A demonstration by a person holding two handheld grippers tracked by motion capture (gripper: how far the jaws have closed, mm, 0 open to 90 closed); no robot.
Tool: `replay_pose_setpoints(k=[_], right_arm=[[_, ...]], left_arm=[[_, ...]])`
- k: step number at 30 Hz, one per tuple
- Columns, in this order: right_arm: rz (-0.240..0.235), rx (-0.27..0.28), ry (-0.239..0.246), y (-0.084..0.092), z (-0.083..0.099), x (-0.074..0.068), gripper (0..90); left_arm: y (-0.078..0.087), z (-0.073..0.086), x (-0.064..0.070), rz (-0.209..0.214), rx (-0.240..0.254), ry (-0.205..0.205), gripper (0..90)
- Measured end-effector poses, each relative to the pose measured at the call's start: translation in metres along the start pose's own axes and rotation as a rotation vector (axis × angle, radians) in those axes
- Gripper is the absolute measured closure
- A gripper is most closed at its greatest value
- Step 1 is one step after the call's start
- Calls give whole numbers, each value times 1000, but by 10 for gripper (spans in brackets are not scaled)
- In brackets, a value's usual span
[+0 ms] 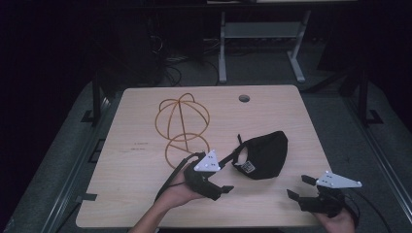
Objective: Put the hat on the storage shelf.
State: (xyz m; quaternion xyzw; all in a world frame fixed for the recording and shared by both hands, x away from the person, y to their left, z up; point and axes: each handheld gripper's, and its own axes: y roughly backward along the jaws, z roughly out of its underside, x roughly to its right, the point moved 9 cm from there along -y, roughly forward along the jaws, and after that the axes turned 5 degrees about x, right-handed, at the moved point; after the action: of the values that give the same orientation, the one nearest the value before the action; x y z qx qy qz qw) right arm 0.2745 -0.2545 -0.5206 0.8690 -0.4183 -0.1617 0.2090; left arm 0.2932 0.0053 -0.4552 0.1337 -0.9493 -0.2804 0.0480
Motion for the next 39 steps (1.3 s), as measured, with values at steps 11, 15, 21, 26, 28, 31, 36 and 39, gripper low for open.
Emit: replay_pose_setpoints(k=[11, 15, 21, 26, 28, 31, 36, 39], right_arm=[[-2, -3, -6, 1, 1, 1, 190], [-3, 1, -3, 2, 1, 2, 190], [-7, 6, -6, 2, 0, 2, 189], [-9, 2, 0, 1, 0, 2, 189], [-10, 4, -1, 1, 0, 2, 189], [-10, 8, -6, 2, 0, 2, 188], [-17, 12, -7, 1, -1, 1, 187], [-26, 15, -5, 1, -1, 0, 188]], left_arm=[[-20, -21, -9, 15, 2, -6, 256], [-27, -24, -12, 21, -8, -1, 269], [-37, -28, -15, 39, -22, 0, 304], [-46, -30, -17, 56, -44, 5, 328], [-50, -30, -18, 58, -46, 7, 341], [-56, -29, -18, 70, -58, 9, 369], [-63, -30, -19, 74, -68, 6, 386], [-65, -31, -17, 78, -67, -2, 409]])
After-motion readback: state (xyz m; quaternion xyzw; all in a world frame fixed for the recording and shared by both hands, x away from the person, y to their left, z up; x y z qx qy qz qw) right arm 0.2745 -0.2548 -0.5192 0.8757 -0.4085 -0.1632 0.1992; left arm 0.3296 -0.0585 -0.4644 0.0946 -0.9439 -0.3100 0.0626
